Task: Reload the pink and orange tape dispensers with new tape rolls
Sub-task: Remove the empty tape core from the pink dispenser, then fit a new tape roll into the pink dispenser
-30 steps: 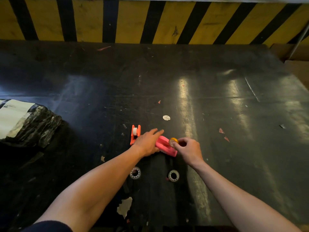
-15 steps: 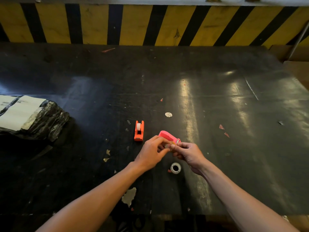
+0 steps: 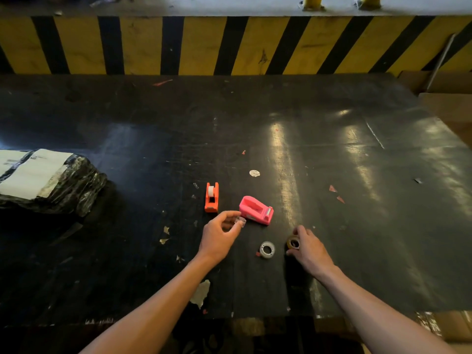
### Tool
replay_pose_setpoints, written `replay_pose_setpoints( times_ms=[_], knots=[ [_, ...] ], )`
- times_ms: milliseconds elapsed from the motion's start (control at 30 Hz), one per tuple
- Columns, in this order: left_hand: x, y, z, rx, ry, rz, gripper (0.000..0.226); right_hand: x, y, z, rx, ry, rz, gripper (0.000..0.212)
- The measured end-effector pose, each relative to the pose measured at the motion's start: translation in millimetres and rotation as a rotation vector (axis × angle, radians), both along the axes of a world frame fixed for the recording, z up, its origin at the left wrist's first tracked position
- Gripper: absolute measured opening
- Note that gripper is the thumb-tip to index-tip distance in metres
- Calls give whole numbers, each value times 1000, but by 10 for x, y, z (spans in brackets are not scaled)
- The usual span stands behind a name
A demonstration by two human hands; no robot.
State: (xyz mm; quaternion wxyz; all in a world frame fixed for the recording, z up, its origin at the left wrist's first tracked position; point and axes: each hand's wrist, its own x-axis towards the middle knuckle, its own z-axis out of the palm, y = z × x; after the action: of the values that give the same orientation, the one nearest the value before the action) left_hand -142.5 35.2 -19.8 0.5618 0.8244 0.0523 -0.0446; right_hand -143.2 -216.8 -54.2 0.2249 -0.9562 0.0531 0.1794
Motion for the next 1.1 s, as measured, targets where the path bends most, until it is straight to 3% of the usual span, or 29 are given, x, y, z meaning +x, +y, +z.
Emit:
replay_pose_setpoints(
  times_ms=[400,567,767,967,1100],
  knots=[
    [-138,96,1,-2,81,2,26,17,-12,-9,20,82,-35,60],
    [-180,126,-12,-33,102,10,25,-56,176,6,5,-209,38,51],
    [-235,157,35,-55,107,31,25,-92,424,-31,74,-23,192,67],
    [-294,211,72,-76,109,40,26,-94,482,-57,109,-30,147,41],
    [-288,239,97,-66,112,42,28,-36,512,65,210,-62,138,42]
  ],
)
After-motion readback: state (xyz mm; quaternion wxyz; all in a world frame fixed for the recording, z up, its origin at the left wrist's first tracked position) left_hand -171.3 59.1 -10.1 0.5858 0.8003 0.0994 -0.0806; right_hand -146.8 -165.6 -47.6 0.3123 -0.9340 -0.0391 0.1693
